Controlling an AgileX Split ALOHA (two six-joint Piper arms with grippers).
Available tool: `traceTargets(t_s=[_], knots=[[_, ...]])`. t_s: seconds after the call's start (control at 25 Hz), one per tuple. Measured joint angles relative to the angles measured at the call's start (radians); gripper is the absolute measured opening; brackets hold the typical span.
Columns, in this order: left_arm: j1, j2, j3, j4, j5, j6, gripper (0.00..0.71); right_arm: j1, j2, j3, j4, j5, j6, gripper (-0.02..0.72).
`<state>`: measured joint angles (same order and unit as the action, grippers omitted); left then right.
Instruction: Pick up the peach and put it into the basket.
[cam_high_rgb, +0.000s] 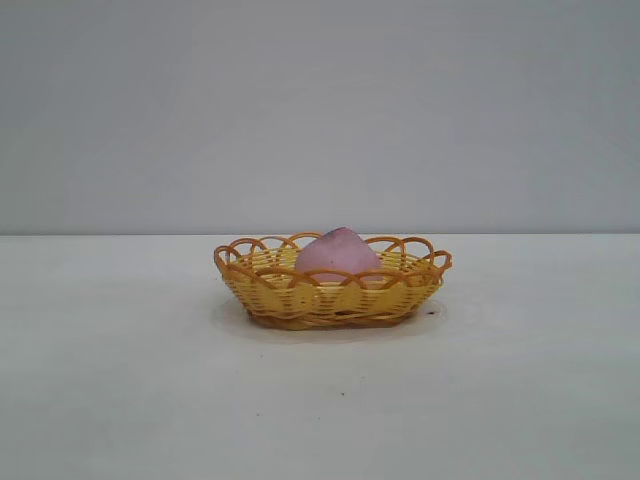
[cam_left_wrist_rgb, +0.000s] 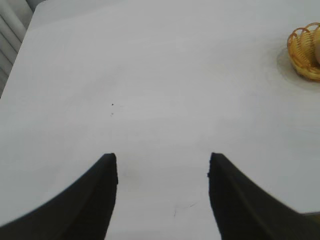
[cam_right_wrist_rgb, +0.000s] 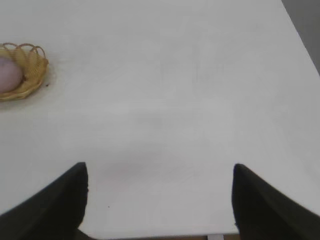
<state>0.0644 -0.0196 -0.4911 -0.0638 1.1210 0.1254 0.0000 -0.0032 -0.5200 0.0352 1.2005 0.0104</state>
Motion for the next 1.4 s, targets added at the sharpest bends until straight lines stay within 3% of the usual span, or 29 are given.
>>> traceTargets(t_s=[0.36,1.04,1.4], knots=[[0.0,0.0,0.0,0.0,0.0,0.0,0.386,0.008,-0.014,0.03,0.0,-0.055,0.001,0.512],[0.0,0.0,0.0,0.0,0.0,0.0,0.386,0.024,-0.014,0.031,0.0,-0.059,0.001,0.512],[-0.029,0.0,0.0,0.002,0.0,0.0,0.386,0.024,-0.014,0.031,0.0,-0.059,0.001,0.512]])
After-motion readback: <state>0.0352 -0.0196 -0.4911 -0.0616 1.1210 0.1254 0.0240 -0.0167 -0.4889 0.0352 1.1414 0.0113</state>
